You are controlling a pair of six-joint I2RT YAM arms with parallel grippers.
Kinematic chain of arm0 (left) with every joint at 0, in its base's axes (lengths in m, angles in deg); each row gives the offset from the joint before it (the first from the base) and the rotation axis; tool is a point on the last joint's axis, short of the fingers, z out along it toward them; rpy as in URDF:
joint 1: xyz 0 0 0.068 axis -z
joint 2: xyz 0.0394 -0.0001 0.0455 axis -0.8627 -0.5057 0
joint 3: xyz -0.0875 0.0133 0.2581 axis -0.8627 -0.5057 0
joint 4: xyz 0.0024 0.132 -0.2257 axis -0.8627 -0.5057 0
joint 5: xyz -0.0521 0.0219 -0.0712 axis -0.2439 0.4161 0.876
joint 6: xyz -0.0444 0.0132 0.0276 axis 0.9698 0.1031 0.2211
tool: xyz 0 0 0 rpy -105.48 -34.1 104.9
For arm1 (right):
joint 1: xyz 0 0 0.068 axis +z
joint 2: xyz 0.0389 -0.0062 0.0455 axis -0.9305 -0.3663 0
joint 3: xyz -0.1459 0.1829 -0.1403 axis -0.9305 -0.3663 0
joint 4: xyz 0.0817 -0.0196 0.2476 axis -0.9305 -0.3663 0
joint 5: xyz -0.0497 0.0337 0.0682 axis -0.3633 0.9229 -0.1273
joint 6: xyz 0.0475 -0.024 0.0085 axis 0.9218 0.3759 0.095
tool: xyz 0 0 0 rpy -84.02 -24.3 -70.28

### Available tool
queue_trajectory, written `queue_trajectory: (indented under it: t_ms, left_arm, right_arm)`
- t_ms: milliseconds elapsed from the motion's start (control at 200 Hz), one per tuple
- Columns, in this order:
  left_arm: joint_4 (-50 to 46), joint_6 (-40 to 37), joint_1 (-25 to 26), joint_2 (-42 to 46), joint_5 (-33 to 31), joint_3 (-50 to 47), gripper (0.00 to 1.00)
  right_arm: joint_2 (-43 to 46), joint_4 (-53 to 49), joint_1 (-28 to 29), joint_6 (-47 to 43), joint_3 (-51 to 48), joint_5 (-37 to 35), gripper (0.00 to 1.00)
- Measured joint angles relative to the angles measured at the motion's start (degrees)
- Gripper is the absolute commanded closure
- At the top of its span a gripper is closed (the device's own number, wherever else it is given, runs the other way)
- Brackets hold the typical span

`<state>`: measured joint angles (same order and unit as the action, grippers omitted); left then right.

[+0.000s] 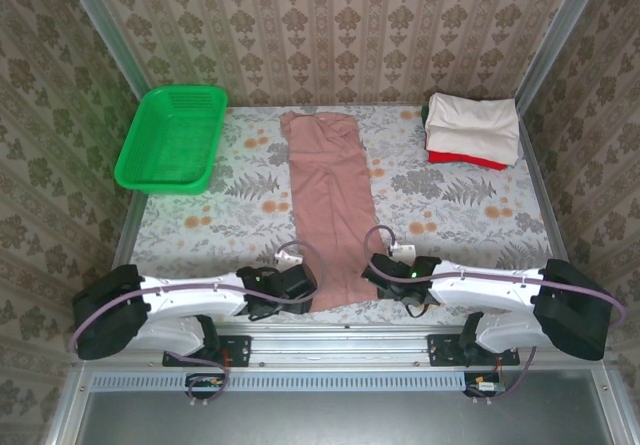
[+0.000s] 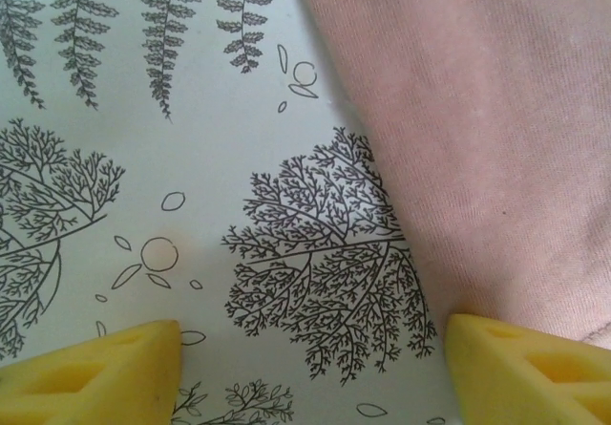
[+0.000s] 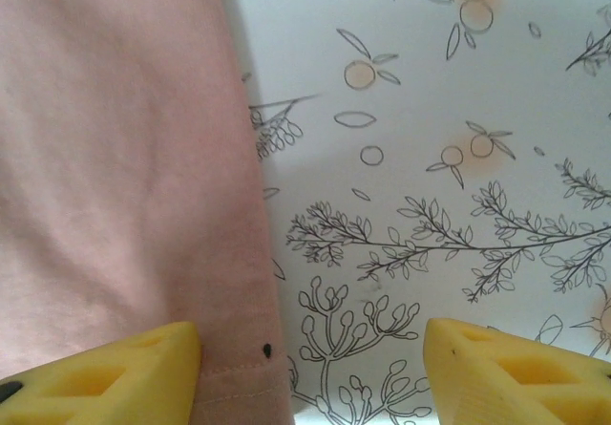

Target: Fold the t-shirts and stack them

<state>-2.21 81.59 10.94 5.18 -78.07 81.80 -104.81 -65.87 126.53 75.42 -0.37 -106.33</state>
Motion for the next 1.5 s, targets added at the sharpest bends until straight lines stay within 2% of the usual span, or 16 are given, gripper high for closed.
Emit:
queue_trajectory:
  t_ms: [85,140,185,245,270,355,420,455,640,755,850,970,1065,1135,1230,1500]
  left_arm:
    - [-1.2,0.1,0.6,-3.2,-0.9,1.7,0.3]
    - [-1.4,0.6,1.0,-4.0,-1.3,2.1,0.42]
    - [-1.0,0.6,1.2,-4.3,-1.8,2.2,0.46]
    - [-0.5,1.3,1.2,-4.4,-2.4,2.2,0.62]
    - [-0.1,1.7,1.2,-4.3,-2.4,2.1,0.66]
    - [0.2,1.7,1.3,-3.2,-2.6,2.0,0.64]
    - [0.2,2.1,1.5,-1.6,-1.0,1.4,0.49]
    - [-0.1,2.5,1.7,-0.3,-0.2,1.3,0.46]
    - [-0.5,2.5,2.3,6.7,1.8,1.5,0.37]
    - [0.2,2.5,2.6,4.4,2.7,2.8,0.39]
    - [1.0,2.1,2.6,0.0,3.6,3.7,0.36]
    - [0.6,1.5,2.8,-5.2,4.0,4.5,0.52]
    - [-1.0,1.3,2.9,-5.4,3.3,5.0,0.64]
    - [-0.8,2.0,2.9,-4.4,2.9,4.1,0.77]
    - [0.6,2.8,3.0,-2.1,3.4,2.0,0.81]
    - [1.4,5.1,3.0,3.8,4.2,-2.3,0.78]
  right_arm:
    - [-0.2,0.5,0.0,0.1,-0.7,0.2,0.36]
    - [-0.5,0.8,0.0,0.2,-0.9,0.3,0.37]
    - [-0.9,1.0,0.0,0.2,-0.9,0.4,0.38]
    - [-1.6,1.0,0.0,0.2,-0.9,0.6,0.4]
    - [-1.7,1.2,0.0,0.2,-0.9,0.7,0.4]
    - [-1.7,1.6,0.0,0.3,-0.9,0.8,0.42]
    - [-1.7,1.7,0.0,0.4,-0.9,0.9,0.43]
    - [-1.7,1.9,0.0,0.4,-0.9,0.9,0.43]
    - [-1.7,1.9,0.0,0.4,-0.9,0.9,0.43]
    - [-1.5,1.9,0.0,0.4,-0.9,0.8,0.43]
    - [-1.2,1.9,0.0,0.4,-0.9,0.8,0.43]
    - [0.0,1.9,0.0,0.4,-1.1,0.8,0.43]
    - [0.8,1.9,0.0,0.4,-1.4,0.8,0.43]
    - [1.2,1.9,0.0,0.4,-1.7,0.8,0.43]
    - [1.6,1.9,0.0,0.5,-2.5,0.8,0.45]
    - [2.1,3.1,0.8,0.6,-3.1,2.1,0.46]
